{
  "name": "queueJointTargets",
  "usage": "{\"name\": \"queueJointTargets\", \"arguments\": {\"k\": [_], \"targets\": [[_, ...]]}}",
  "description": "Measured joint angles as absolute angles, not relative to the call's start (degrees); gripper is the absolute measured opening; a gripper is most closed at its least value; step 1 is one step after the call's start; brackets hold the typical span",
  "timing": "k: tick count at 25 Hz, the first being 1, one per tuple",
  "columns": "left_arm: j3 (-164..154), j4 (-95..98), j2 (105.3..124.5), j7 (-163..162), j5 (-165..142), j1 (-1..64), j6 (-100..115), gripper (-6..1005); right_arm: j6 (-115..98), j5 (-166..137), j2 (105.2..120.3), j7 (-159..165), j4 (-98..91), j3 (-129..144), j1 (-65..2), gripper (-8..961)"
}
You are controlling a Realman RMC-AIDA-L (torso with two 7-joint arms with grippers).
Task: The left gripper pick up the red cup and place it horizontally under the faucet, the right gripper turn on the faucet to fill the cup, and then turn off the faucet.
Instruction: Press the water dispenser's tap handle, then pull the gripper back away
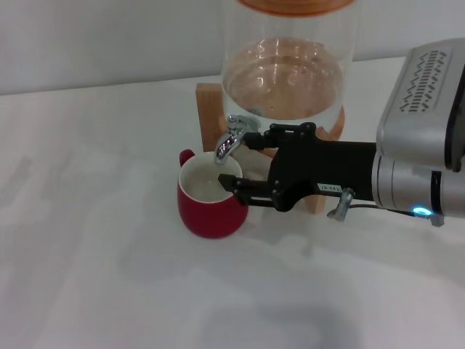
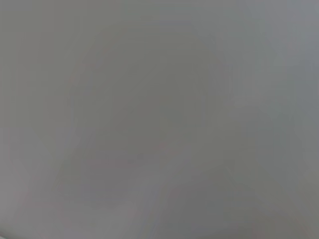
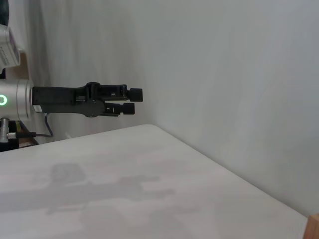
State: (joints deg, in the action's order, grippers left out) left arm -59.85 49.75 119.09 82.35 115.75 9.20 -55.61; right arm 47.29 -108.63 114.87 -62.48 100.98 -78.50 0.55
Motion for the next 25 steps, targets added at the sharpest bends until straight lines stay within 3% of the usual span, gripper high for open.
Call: {"name": "queueJointTargets", "arguments": {"k": [25], "targets": [[-59.65,49.84,119.09,82.35,115.75,9.42,-56.35,833,51.75,-105.17,114.95,-64.69,101.2,-80.02,0.62,722]]}}
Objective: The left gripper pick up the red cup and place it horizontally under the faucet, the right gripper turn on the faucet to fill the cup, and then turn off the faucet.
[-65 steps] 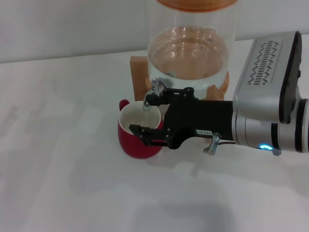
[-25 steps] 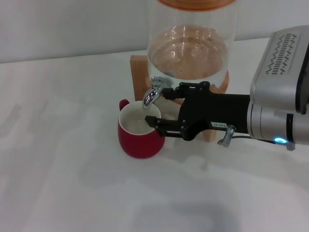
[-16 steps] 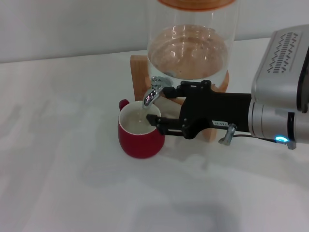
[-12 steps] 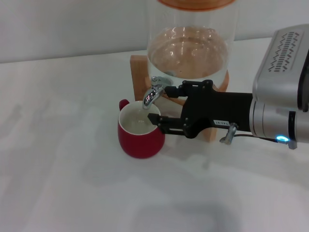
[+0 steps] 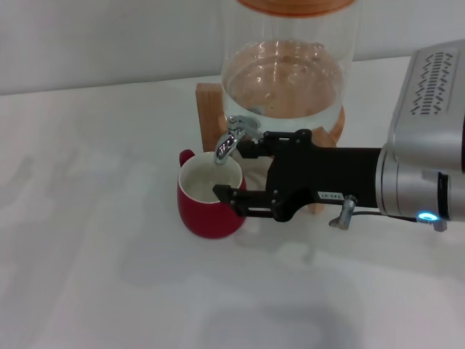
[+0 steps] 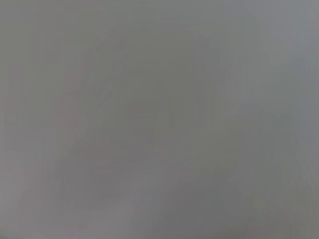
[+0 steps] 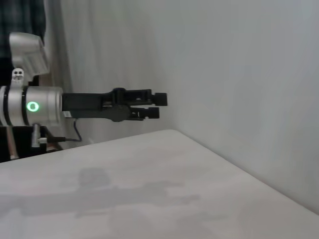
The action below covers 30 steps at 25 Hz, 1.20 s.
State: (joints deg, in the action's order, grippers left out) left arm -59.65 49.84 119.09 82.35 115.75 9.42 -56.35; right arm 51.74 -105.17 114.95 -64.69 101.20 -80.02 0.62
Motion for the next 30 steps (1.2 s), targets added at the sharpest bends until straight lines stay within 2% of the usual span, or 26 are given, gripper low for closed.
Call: {"name": "queueJointTargets", "arguments": {"k": [7,22,30], "targets": [[-59.5,49.84,119.09,82.35,115.75,9.41,-56.28,833,52.91,-104.99,114.88,-64.8,102.55,-81.73,1.31,722],[-59.33,49.48,118.92,82.55,115.82,10.54,-55.66,833,58.23,-99.47,115.08,-66.77,106.47,-97.48,9.05,722],[-59.32,49.41,118.85,82.61,115.74,10.05,-55.54,833,61.92,-92.73,115.18,-69.92,98.06,-109.98,8.13,722]]}}
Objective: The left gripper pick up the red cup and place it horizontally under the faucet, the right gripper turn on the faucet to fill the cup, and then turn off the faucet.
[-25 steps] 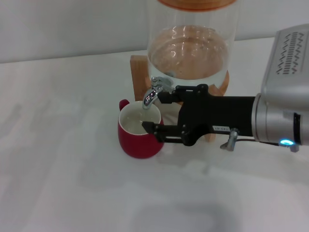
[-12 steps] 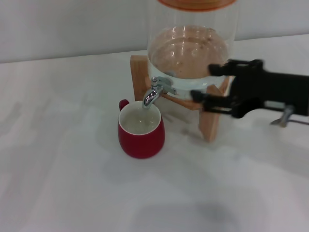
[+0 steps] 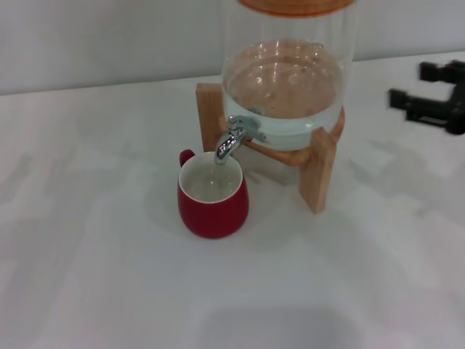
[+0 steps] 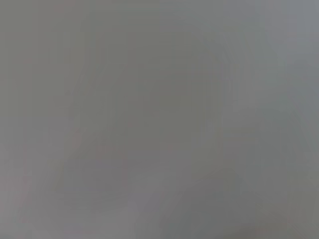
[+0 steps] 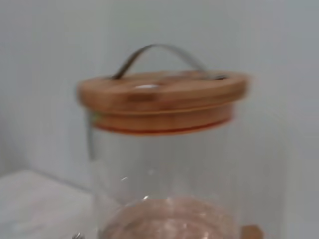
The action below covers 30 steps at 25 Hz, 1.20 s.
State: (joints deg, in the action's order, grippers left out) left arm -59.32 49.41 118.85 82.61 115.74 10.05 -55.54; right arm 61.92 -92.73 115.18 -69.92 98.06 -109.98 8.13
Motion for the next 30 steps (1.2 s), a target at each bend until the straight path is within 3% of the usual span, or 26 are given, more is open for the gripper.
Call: {"name": "queueJointTargets", "arguments": {"k": [13,30], "targets": [[-59.25,49.57,118.69,80.48,109.75,9.66,-56.14,833,75.93,-81.97,115.16,-80.16,71.71,-134.6,0.14,722],[-54.24,54.57,119.14,73.09,96.21,7.54,-61.55,833,76.38,-81.72,115.21,-94.62,66.51,-137.81,-0.07,722]]}}
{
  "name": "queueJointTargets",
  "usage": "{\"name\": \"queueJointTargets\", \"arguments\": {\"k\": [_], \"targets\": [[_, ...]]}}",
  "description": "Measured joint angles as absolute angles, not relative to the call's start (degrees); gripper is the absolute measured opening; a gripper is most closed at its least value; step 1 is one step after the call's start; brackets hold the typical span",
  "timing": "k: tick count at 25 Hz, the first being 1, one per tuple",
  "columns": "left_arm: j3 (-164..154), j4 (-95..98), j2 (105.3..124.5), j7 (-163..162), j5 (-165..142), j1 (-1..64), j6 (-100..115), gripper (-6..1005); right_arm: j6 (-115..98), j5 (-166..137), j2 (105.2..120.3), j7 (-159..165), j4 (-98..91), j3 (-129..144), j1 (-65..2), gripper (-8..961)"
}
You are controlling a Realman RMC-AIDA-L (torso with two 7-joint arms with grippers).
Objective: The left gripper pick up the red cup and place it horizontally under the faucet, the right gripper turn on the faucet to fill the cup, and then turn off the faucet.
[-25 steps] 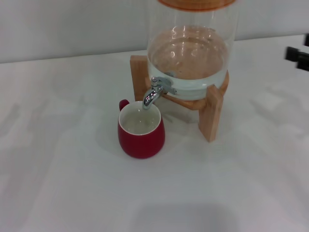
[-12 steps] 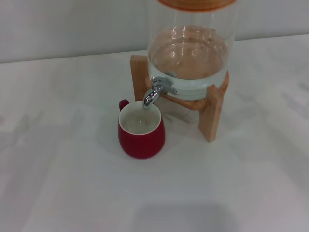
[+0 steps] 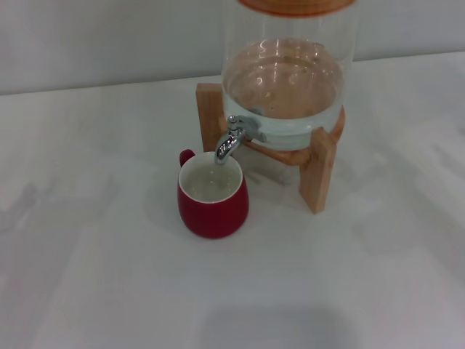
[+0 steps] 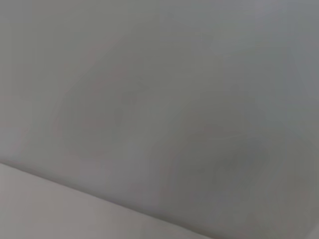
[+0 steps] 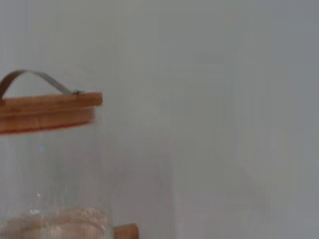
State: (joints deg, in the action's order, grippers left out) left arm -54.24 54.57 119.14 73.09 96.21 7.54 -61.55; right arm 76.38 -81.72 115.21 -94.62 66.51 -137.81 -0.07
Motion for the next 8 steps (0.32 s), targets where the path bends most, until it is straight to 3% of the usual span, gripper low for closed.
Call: {"name": "queueJointTargets", "arguments": {"k": [8], "targets": [[-53.78,54.42,119.21,73.02,96.61,7.37,-63.07,833,74.91,-81.12,115.29,-103.09,62.19,-140.78,0.4,722]]}}
